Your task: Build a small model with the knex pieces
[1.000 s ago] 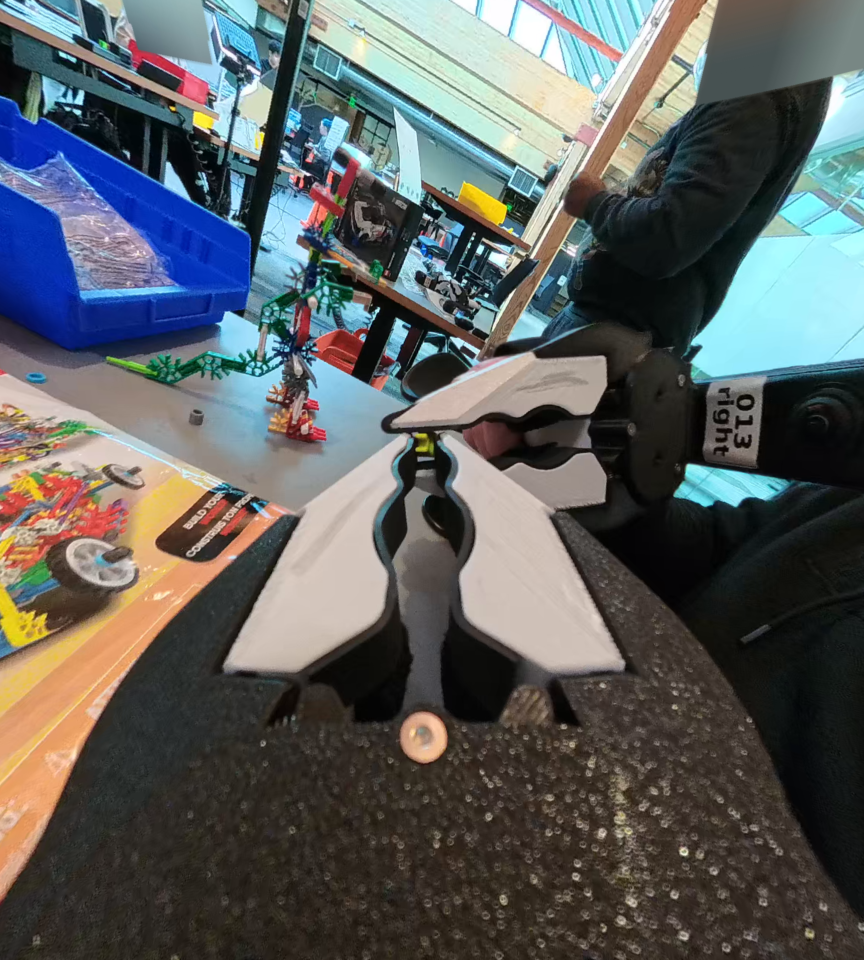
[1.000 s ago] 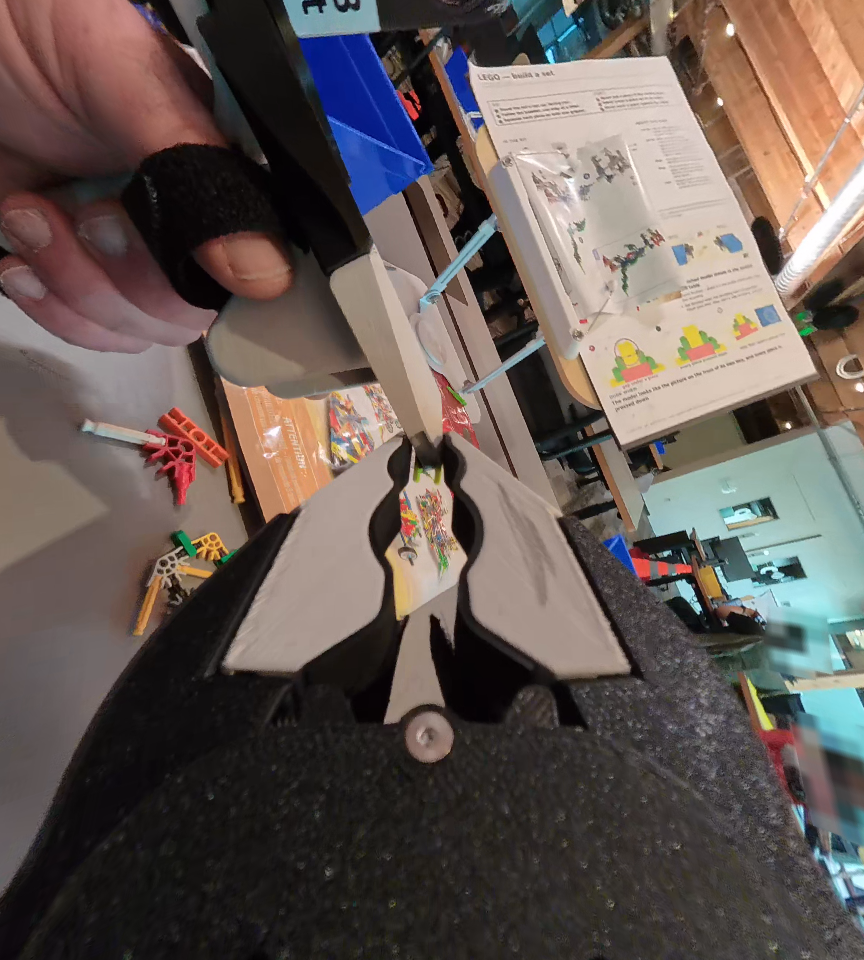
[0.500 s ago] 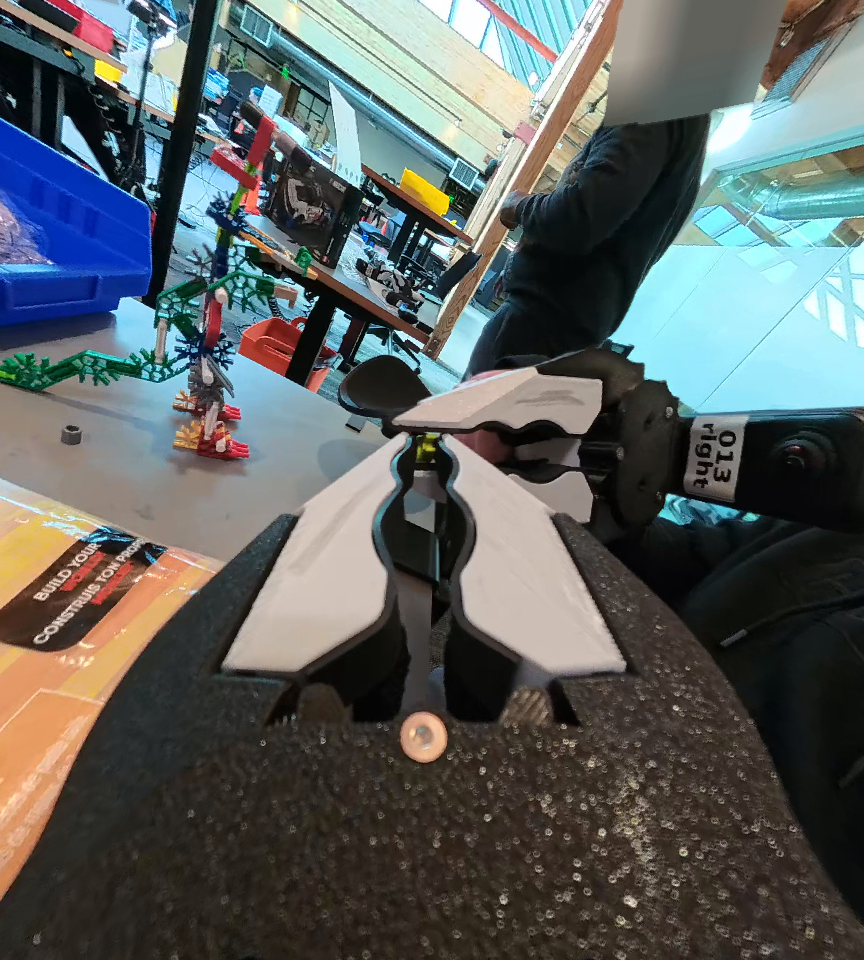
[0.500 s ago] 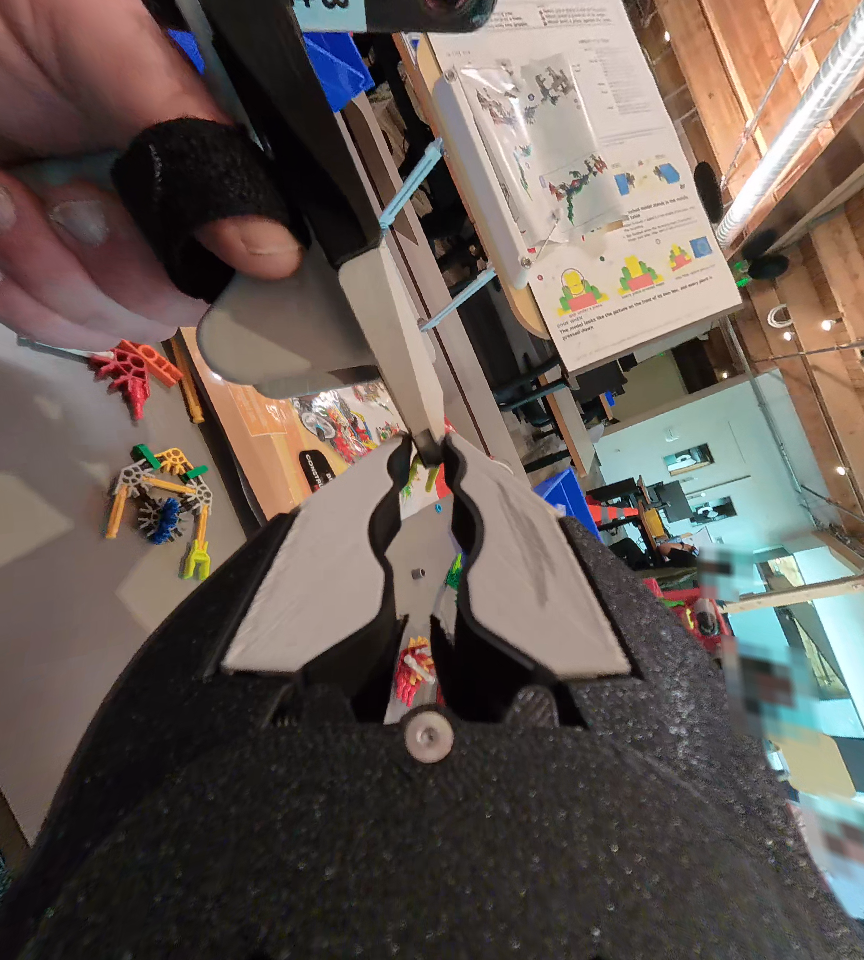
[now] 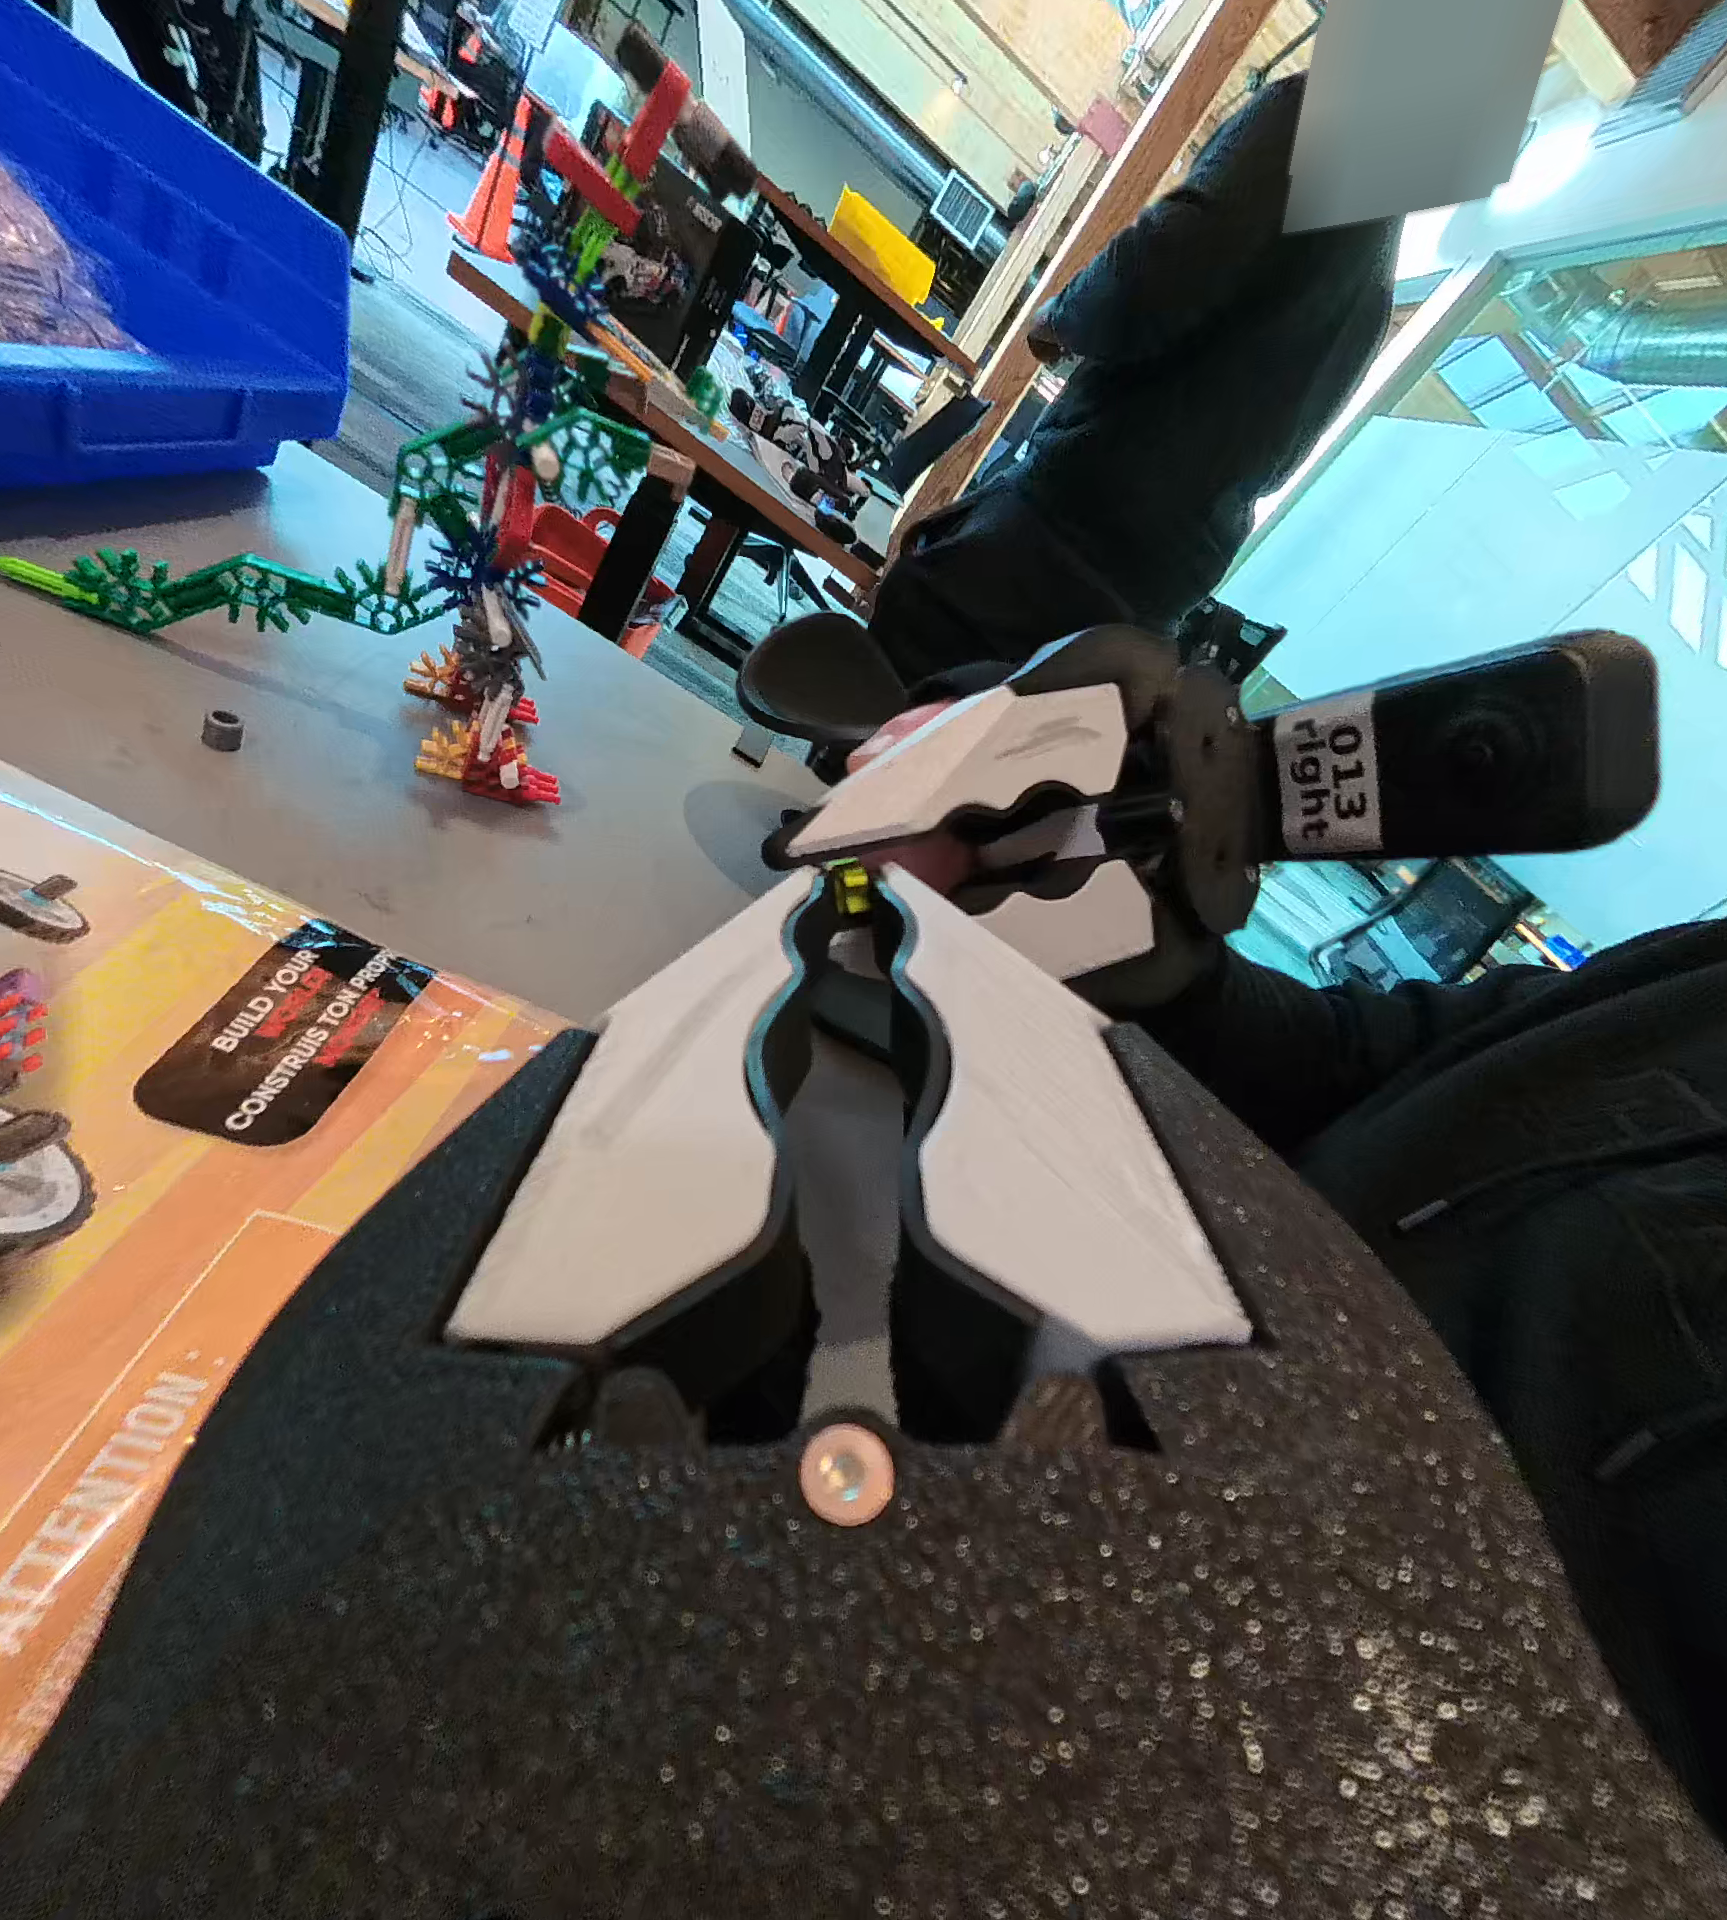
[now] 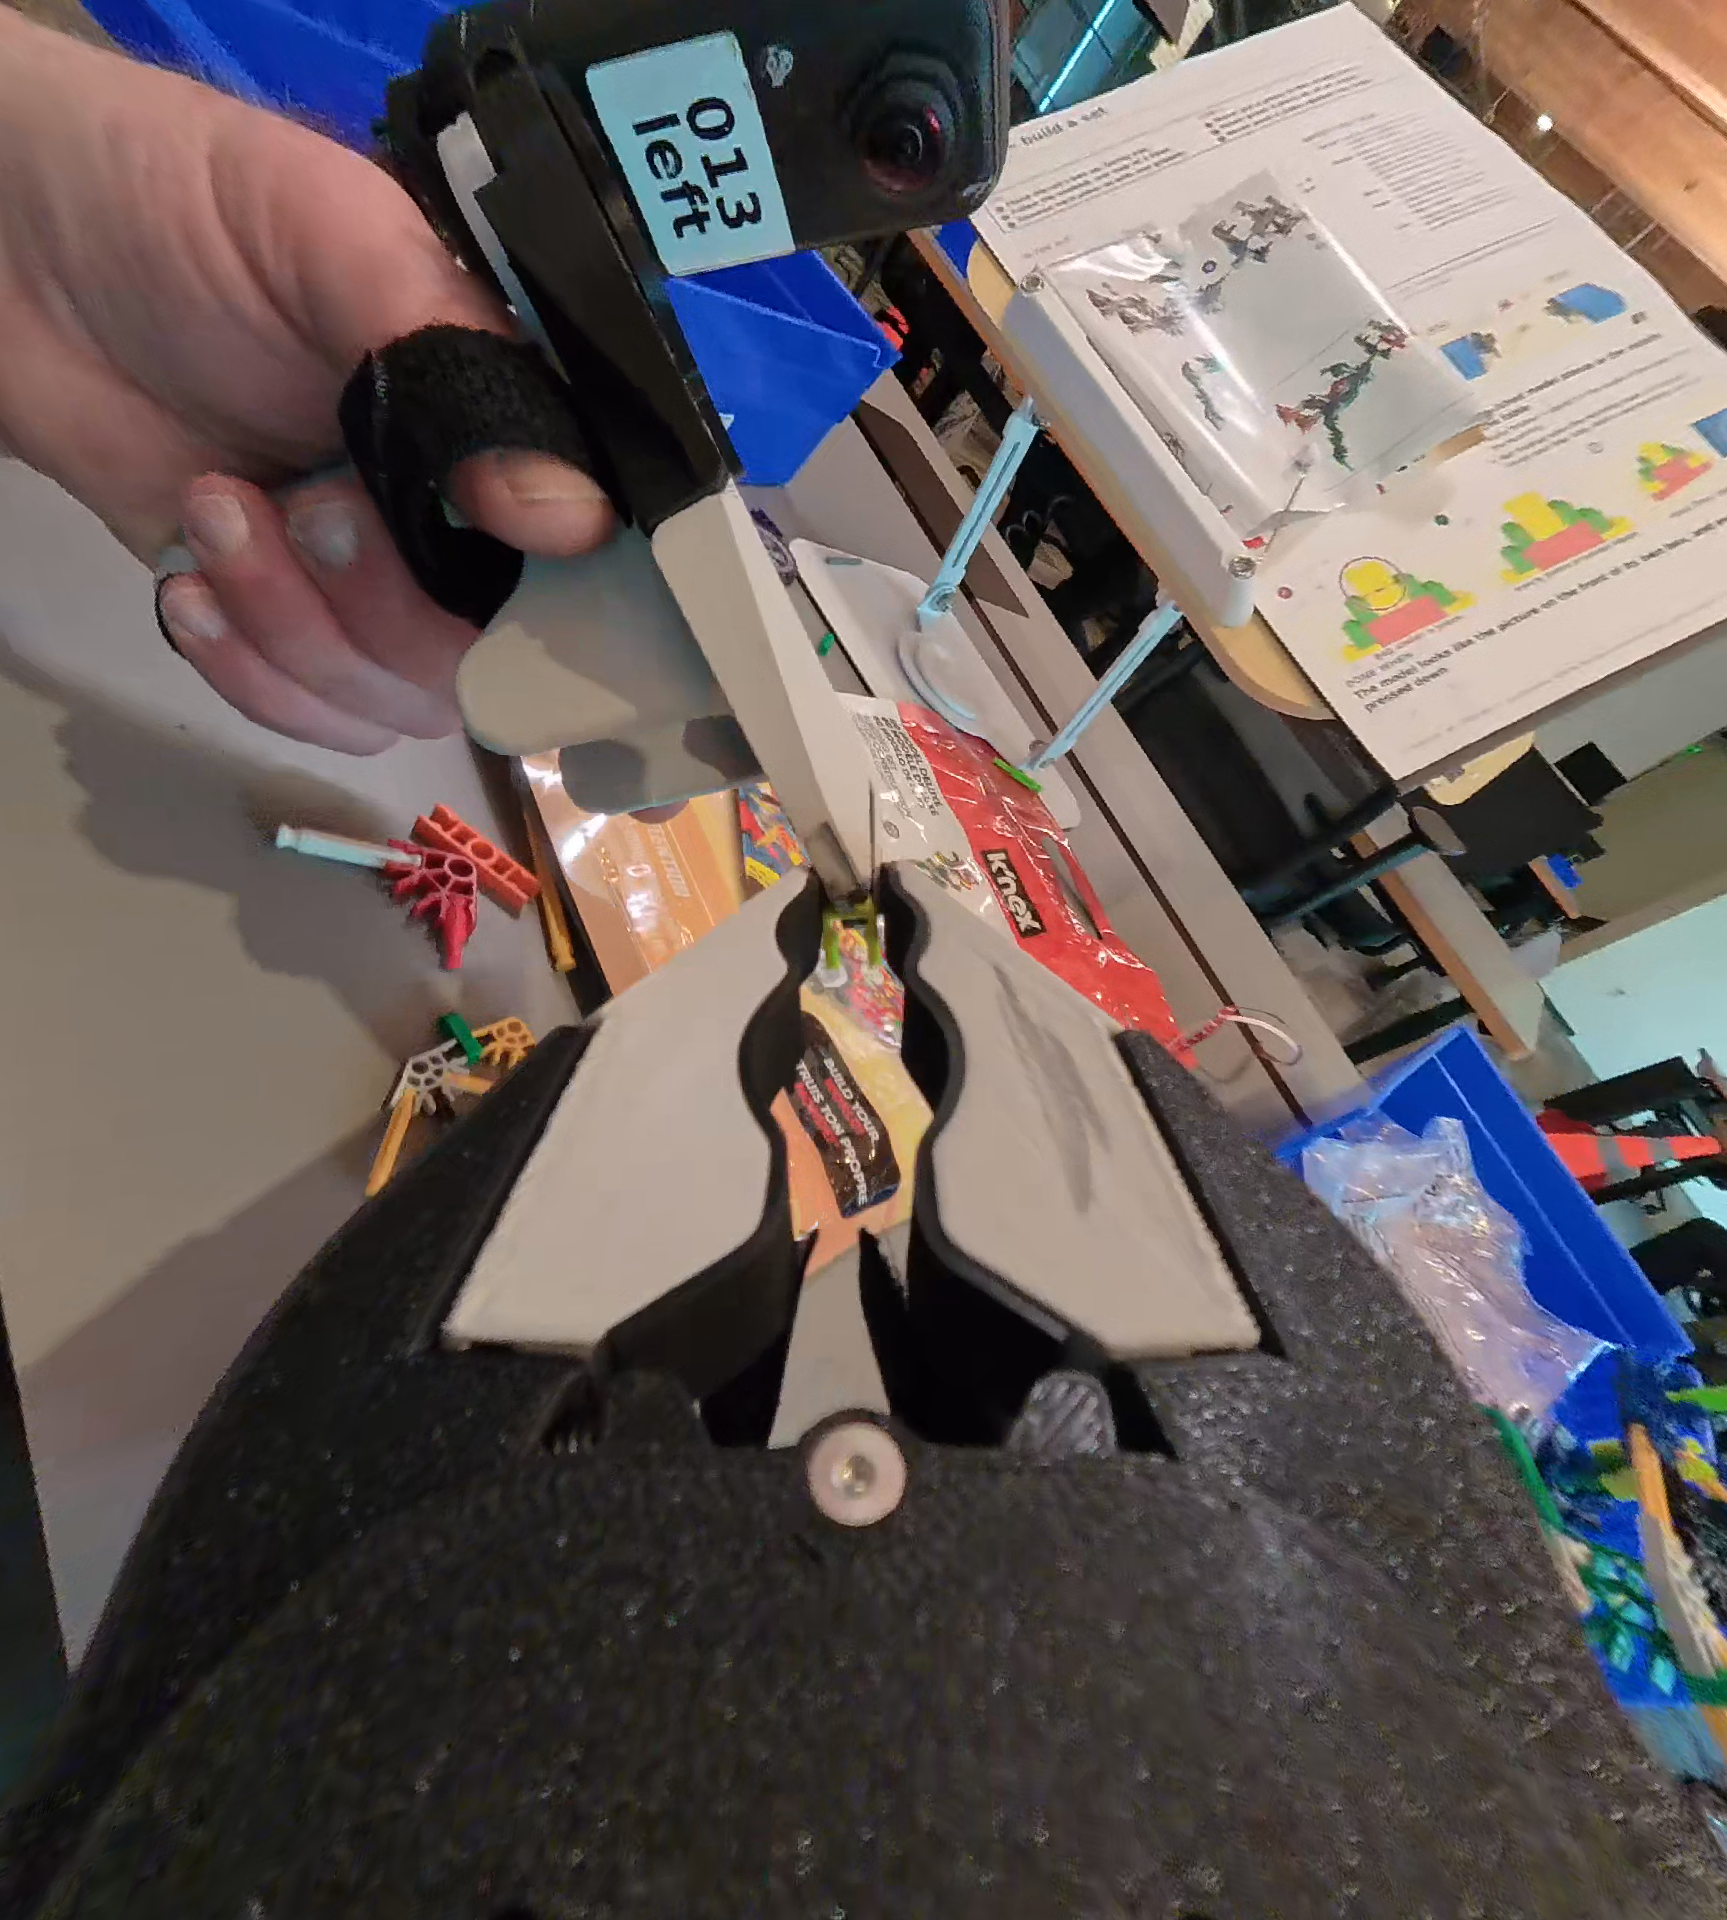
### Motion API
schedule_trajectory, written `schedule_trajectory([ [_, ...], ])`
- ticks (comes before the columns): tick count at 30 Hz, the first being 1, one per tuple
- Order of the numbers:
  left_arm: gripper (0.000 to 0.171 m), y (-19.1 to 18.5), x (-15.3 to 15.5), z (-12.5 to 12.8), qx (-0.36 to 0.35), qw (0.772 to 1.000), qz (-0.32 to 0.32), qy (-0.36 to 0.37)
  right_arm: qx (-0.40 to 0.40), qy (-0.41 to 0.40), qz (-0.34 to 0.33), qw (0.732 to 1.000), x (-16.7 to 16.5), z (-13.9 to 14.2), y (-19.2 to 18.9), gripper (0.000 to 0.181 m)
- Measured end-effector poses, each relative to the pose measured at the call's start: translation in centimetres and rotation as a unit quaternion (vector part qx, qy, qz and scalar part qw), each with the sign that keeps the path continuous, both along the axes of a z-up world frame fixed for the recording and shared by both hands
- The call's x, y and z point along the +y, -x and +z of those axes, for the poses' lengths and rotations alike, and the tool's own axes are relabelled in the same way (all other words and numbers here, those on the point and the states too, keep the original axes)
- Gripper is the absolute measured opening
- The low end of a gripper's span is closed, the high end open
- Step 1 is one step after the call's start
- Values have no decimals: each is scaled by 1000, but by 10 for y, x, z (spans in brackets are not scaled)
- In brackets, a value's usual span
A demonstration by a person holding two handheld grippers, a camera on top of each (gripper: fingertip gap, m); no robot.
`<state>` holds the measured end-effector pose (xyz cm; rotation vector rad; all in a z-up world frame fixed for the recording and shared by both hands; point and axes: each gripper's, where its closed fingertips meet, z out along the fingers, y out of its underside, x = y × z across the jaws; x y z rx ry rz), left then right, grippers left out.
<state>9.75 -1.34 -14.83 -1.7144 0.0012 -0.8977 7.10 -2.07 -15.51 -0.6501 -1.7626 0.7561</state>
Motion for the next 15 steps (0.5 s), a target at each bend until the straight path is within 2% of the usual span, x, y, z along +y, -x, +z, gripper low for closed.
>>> schedule_trajectory([
  [5, 5, 8, -4, 2, -20, 1000, -3, -2, 15, 8, 10, 1000, -4, 1, 8, 7],
  [9, 9, 15, -7, -2, -32, 999, 13, -2, 35, -20, 2, 999, -6, -2, 16, 7],
  [12, 8, 21, -9, 0, -48, 998, 27, -8, 55, -57, -10, 997, -8, -1, 21, 8],
  [15, 3, 25, -11, -1, -44, 998, 36, -14, 42, -40, -1, 998, -9, -4, 23, 8],
])
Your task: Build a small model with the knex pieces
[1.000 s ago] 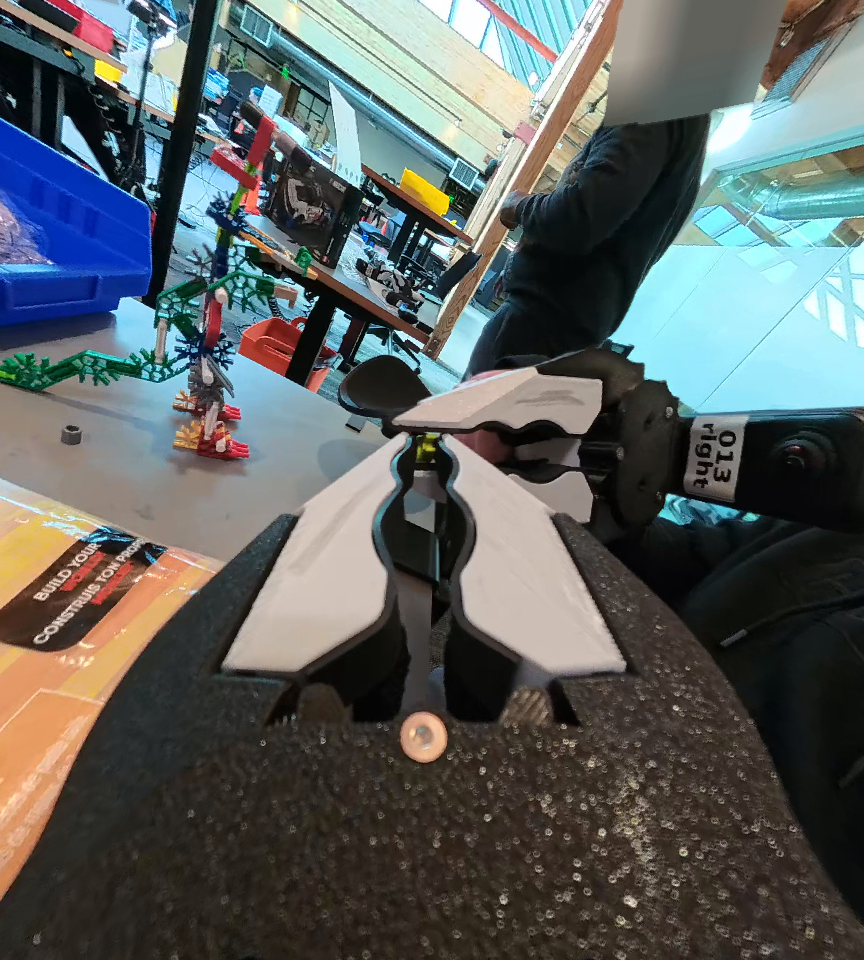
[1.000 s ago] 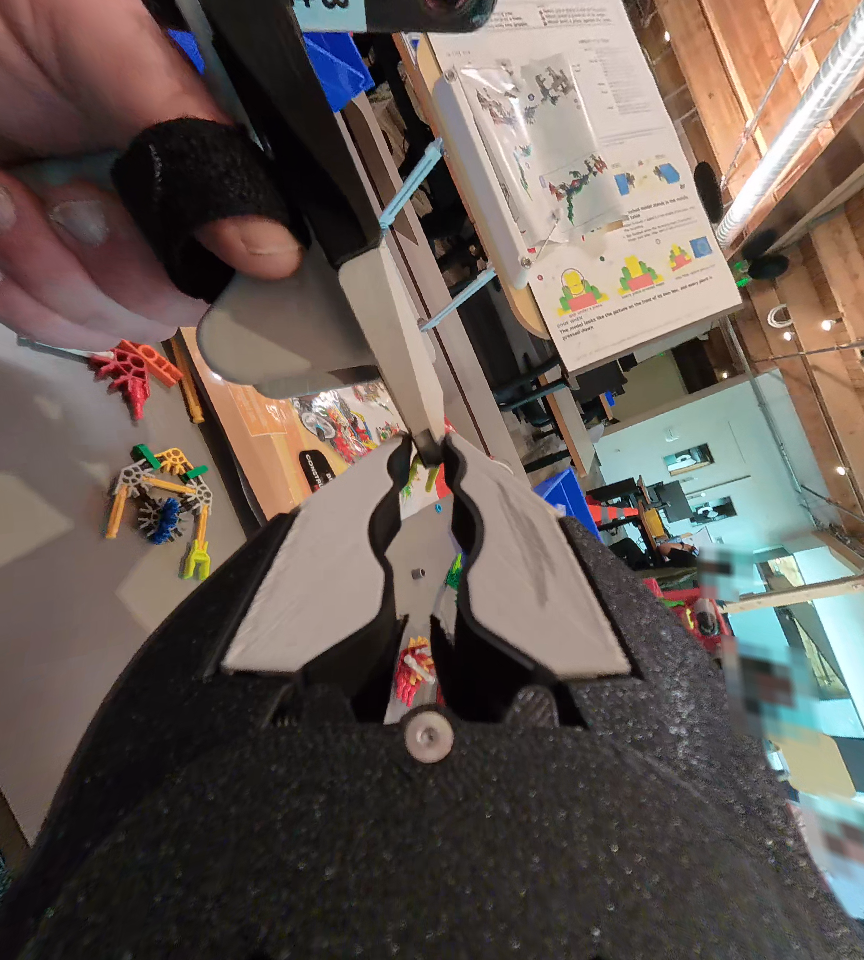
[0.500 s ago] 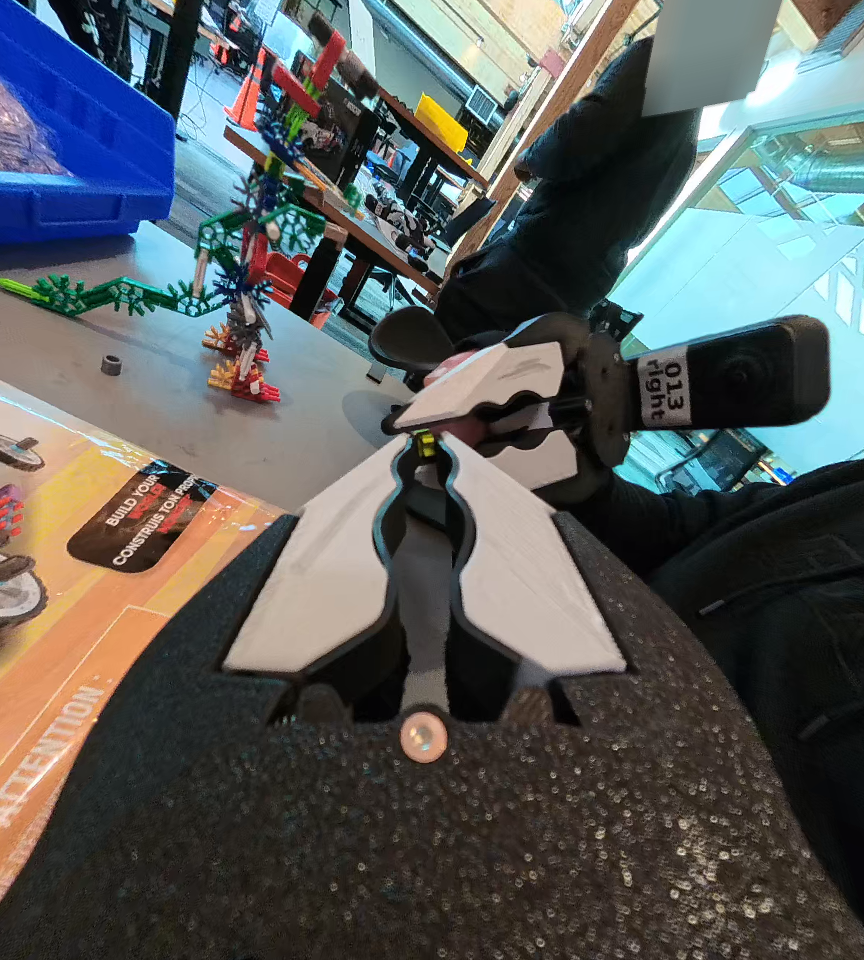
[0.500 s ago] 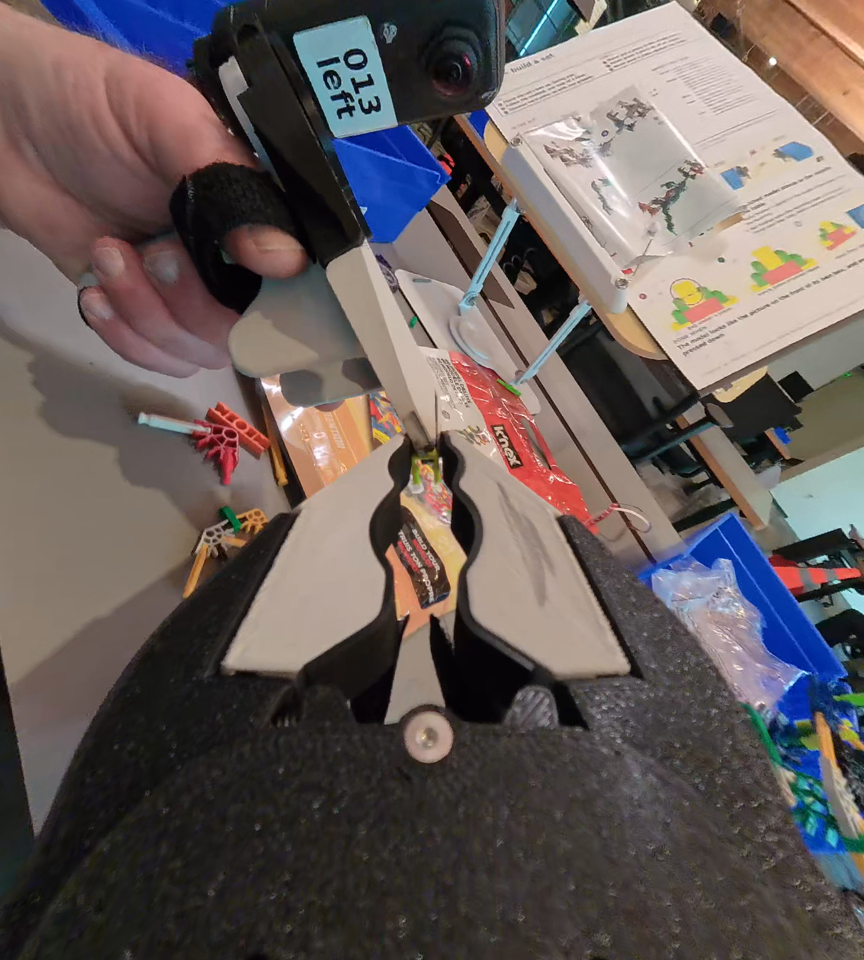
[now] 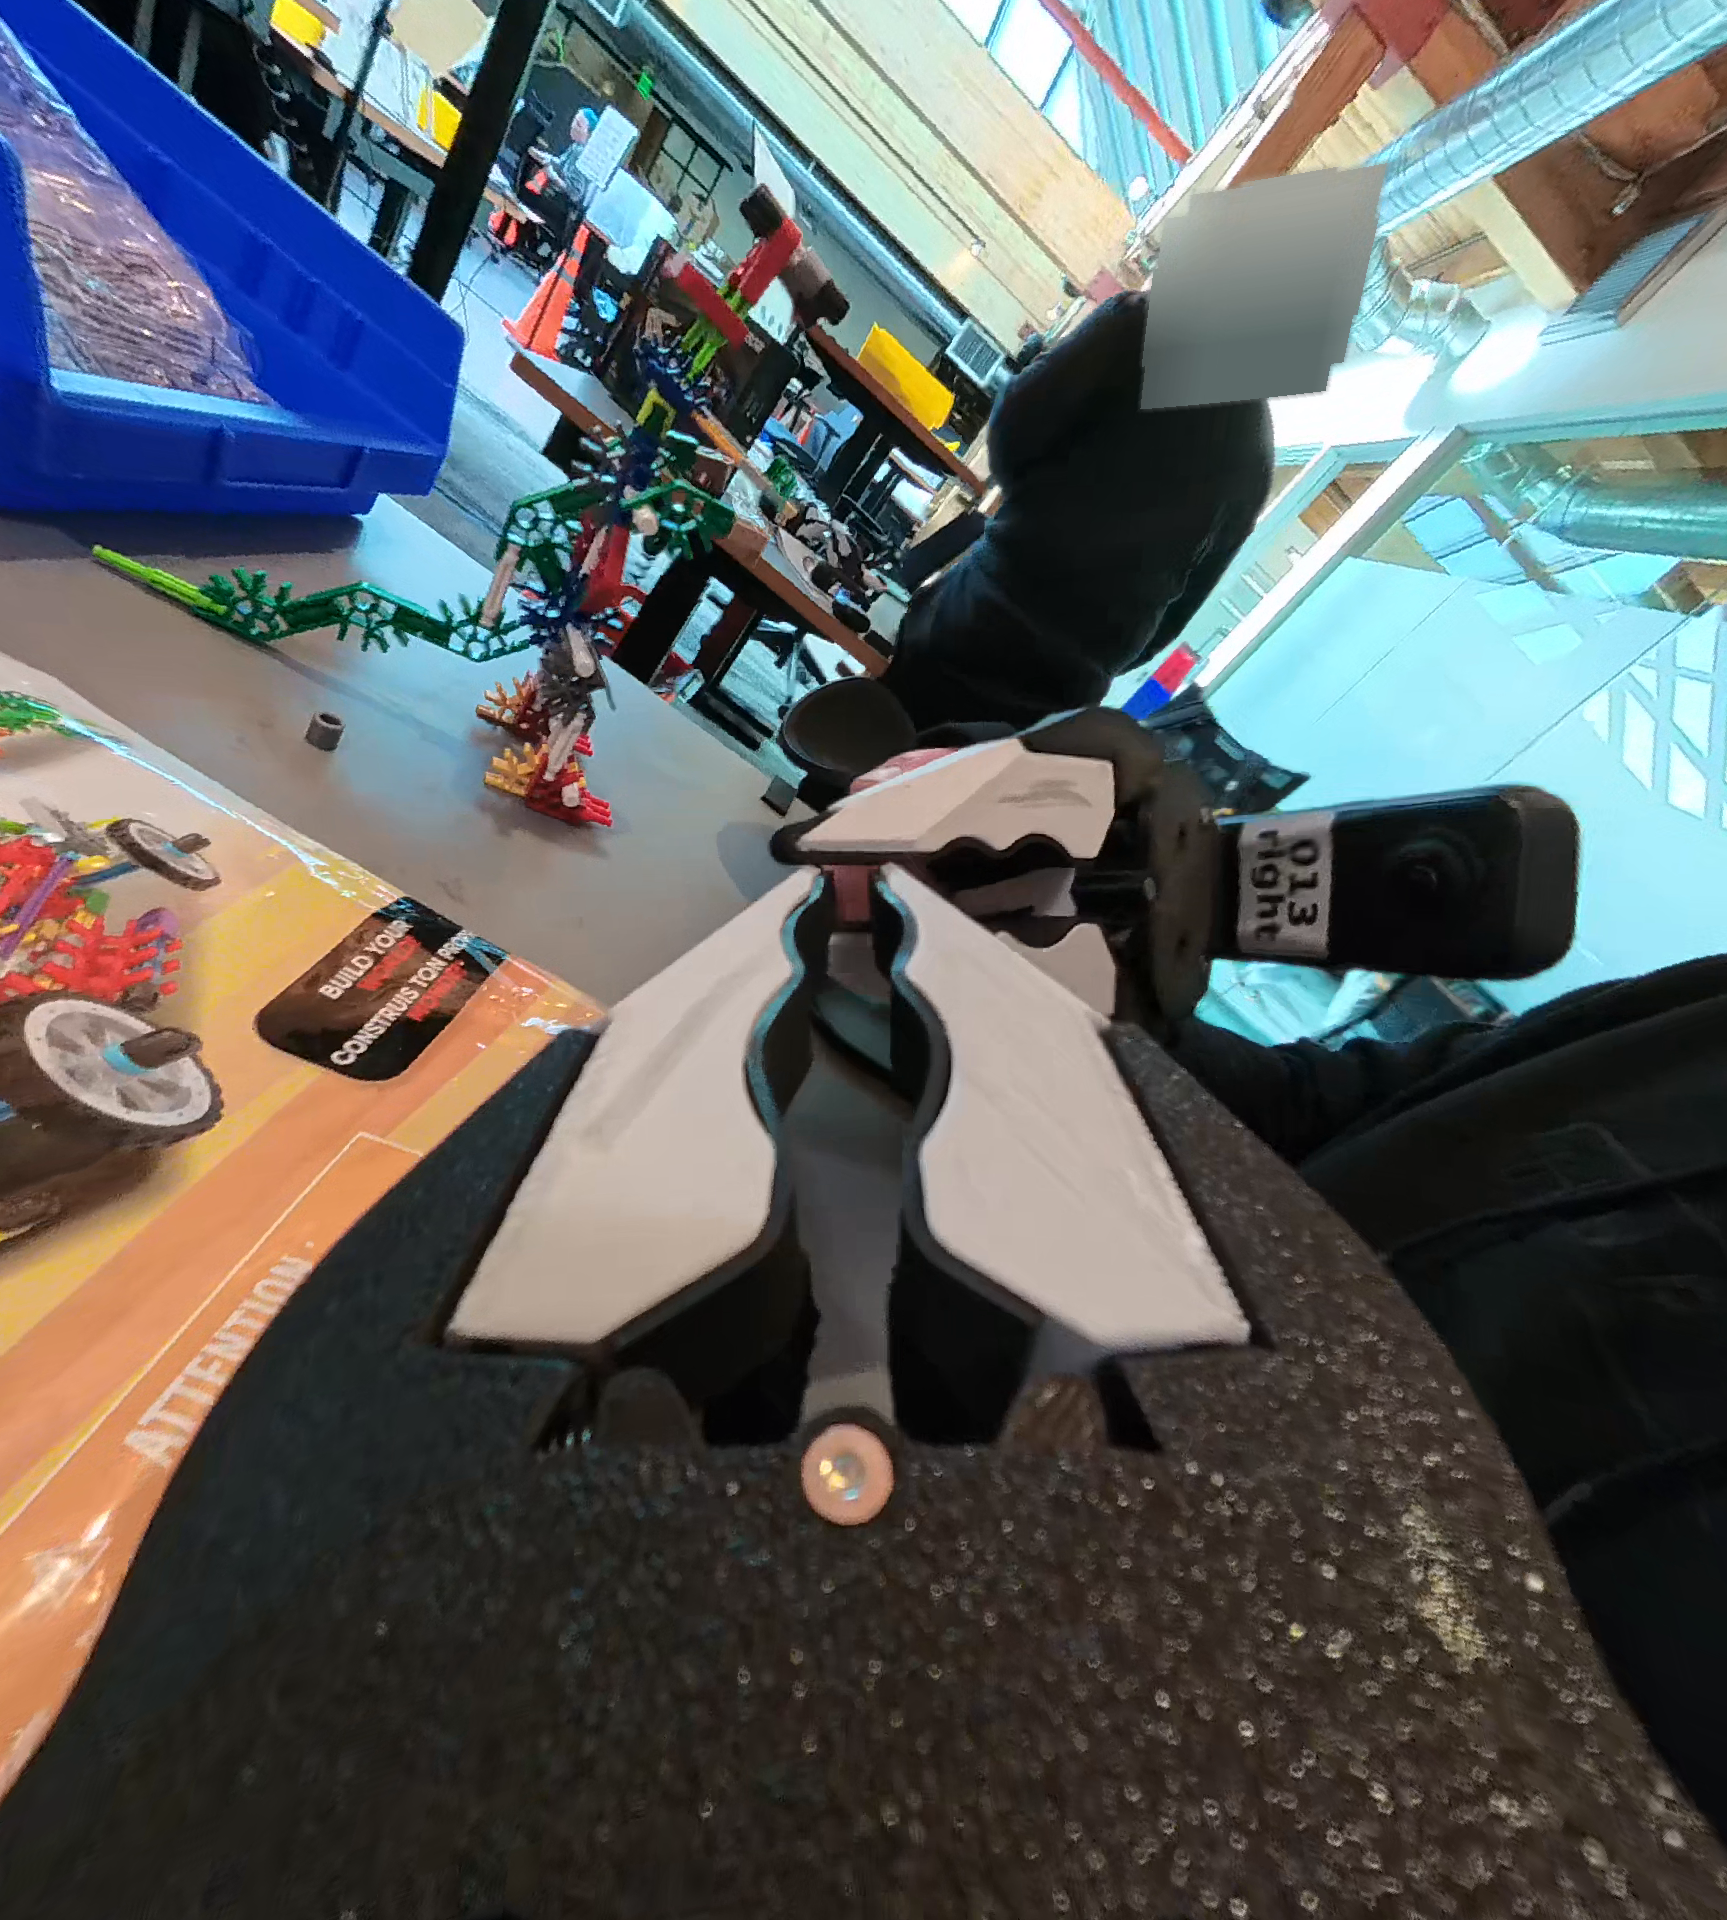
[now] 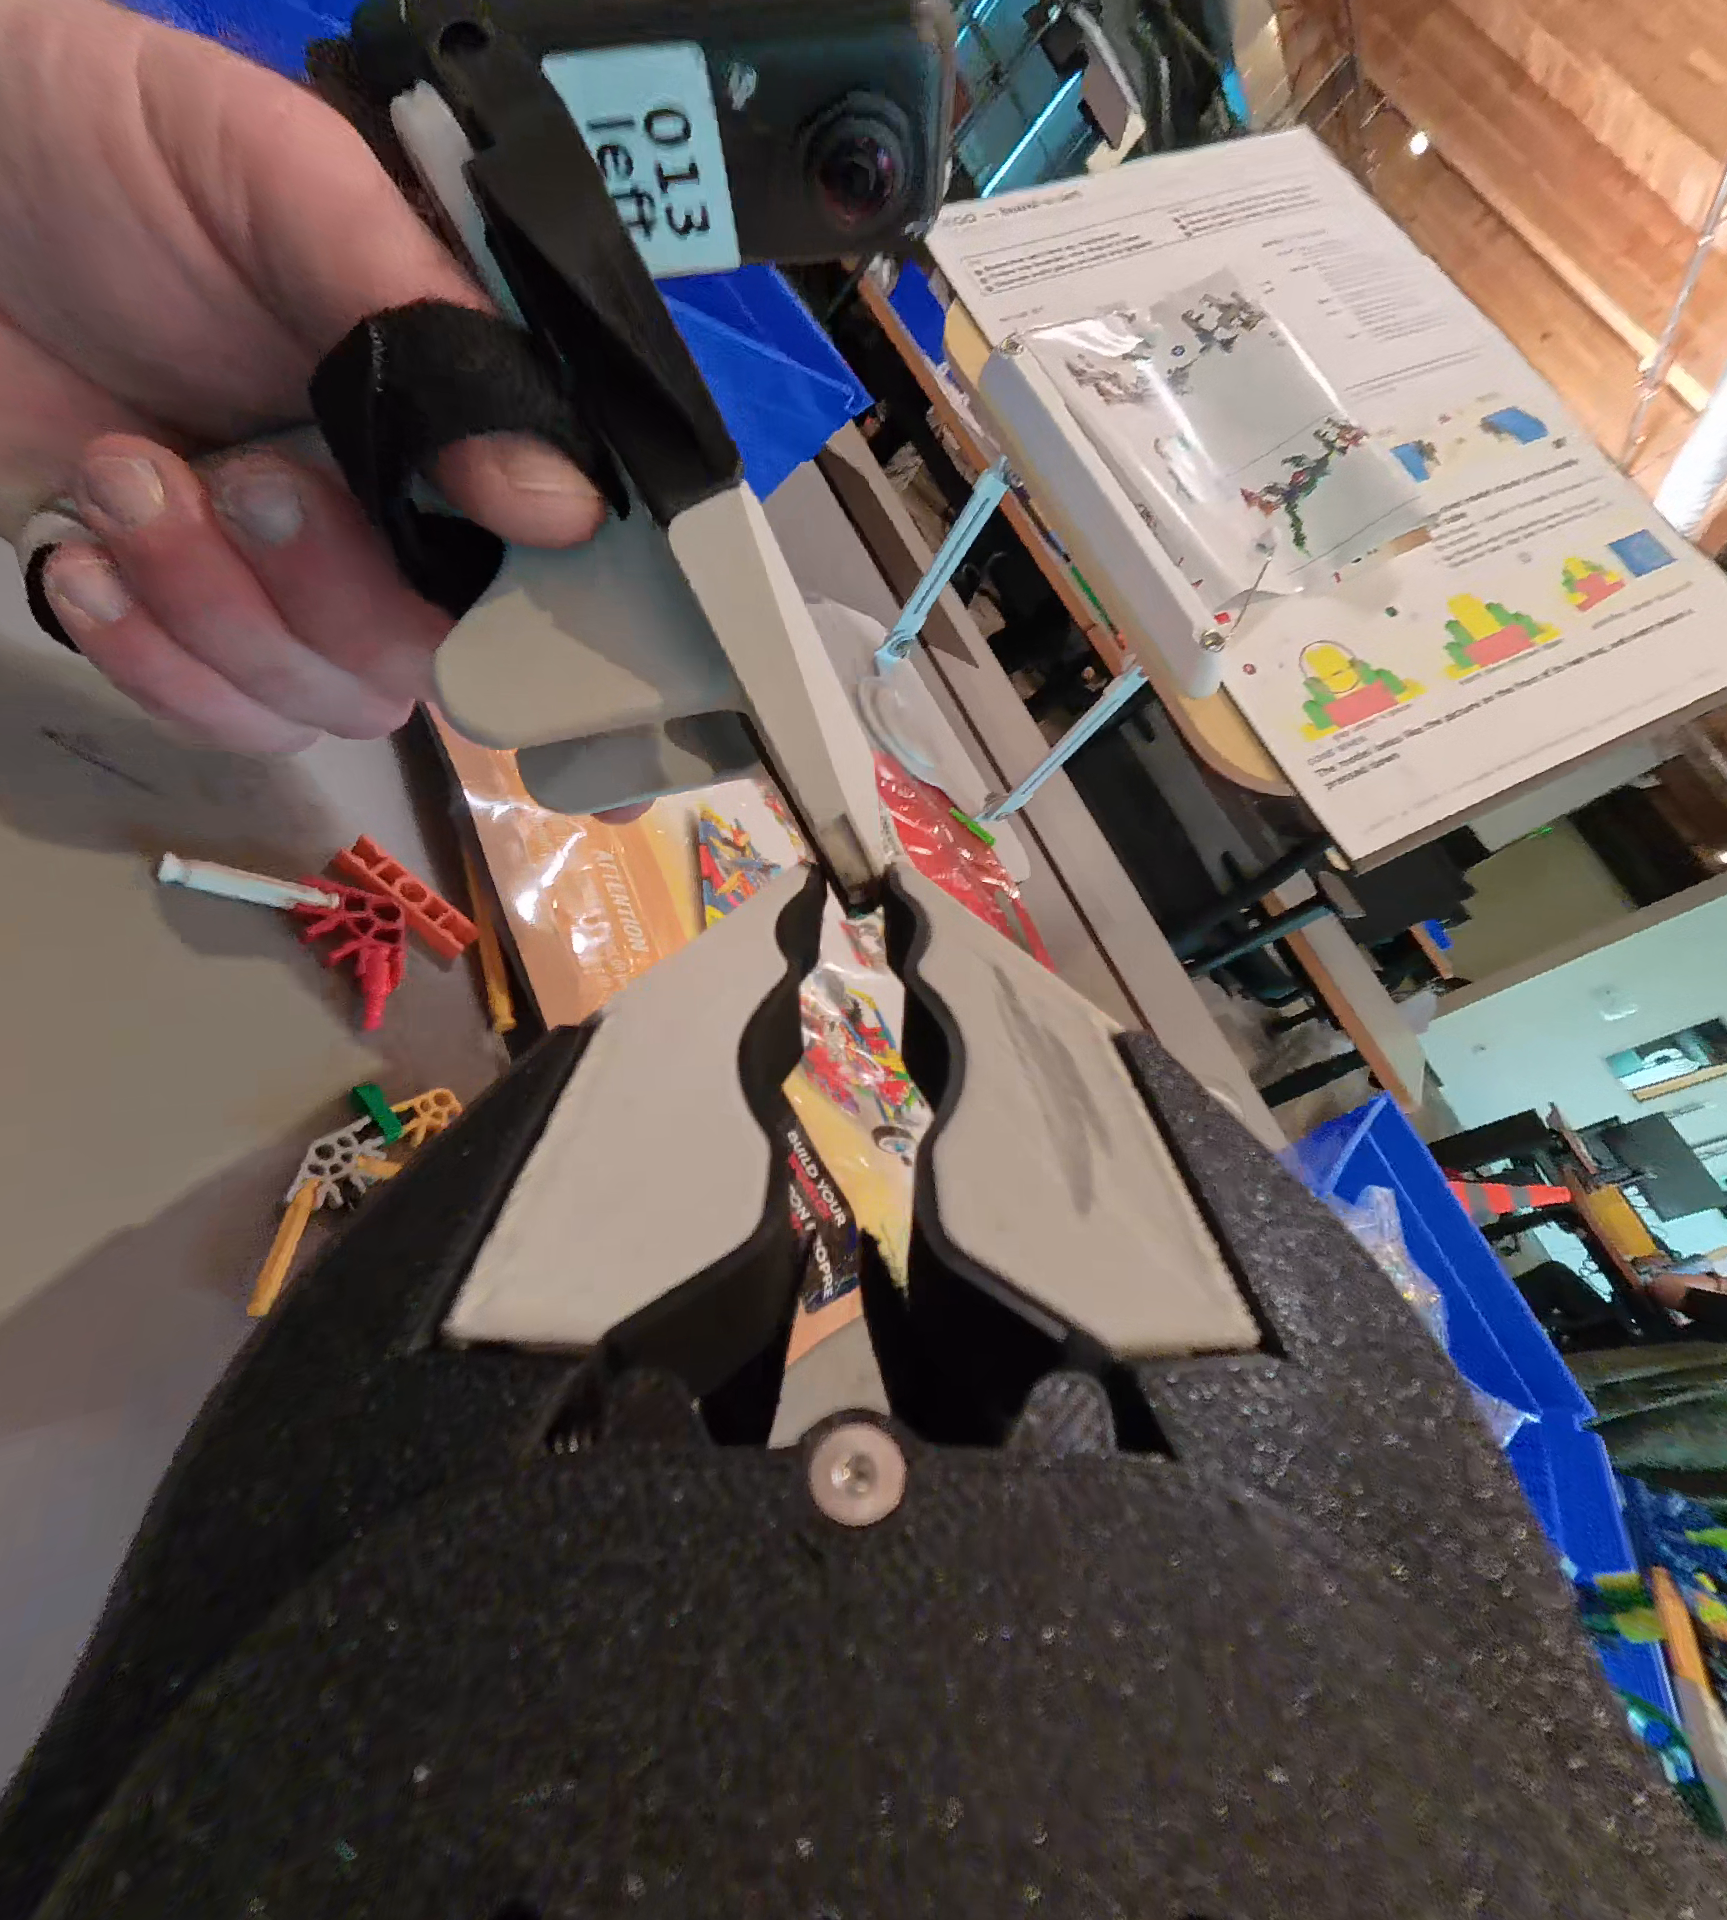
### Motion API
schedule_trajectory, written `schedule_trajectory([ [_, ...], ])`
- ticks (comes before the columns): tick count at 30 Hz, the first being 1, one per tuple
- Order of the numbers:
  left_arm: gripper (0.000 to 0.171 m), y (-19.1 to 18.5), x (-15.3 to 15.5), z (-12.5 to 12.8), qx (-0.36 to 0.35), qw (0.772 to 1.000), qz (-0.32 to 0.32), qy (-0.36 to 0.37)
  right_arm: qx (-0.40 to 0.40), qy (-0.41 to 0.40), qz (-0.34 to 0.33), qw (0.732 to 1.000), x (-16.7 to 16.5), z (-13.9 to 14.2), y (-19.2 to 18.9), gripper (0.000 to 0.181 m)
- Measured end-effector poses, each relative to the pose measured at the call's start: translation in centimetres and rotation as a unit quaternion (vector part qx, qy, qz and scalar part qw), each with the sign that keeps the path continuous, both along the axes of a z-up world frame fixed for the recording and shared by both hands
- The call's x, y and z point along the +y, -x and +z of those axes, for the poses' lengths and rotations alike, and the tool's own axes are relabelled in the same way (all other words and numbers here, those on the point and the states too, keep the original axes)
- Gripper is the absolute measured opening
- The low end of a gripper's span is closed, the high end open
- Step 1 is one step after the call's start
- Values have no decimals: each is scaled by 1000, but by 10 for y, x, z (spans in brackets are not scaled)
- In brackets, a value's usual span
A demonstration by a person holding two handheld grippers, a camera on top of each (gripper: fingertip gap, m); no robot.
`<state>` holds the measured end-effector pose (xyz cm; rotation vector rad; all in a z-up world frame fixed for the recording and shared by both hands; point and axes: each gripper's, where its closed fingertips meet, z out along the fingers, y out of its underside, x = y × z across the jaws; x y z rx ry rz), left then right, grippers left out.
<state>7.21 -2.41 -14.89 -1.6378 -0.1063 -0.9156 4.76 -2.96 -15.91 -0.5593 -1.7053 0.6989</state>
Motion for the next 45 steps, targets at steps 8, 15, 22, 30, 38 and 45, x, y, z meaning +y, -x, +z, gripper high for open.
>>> schedule_trajectory([
  [8, 18, 22, 7, -21, 72, 995, 56, 42, -127, 97, -7, 987, 28, -25, -9, 11],
  [15, 17, 29, -10, -65, 351, 927, 49, 121, -303, 151, -44, 940, 46, -61, -58, 11],
  [22, 11, 26, -13, -95, 470, 866, 19, 171, -378, 148, -69, 912, 39, -105, -61, 11],
  [30, 10, 42, -2, -111, 496, 846, 50, 188, -376, 157, -87, 909, 44, -118, -45, 10],
  [38, 9, 46, 6, -115, 501, 842, 59, 189, -373, 150, -78, 912, 42, -118, -39, 6],
  [45, 13, 37, 0, -103, 505, 843, 56, 173, -410, 164, -76, 894, 46, -119, -71, 13],
])
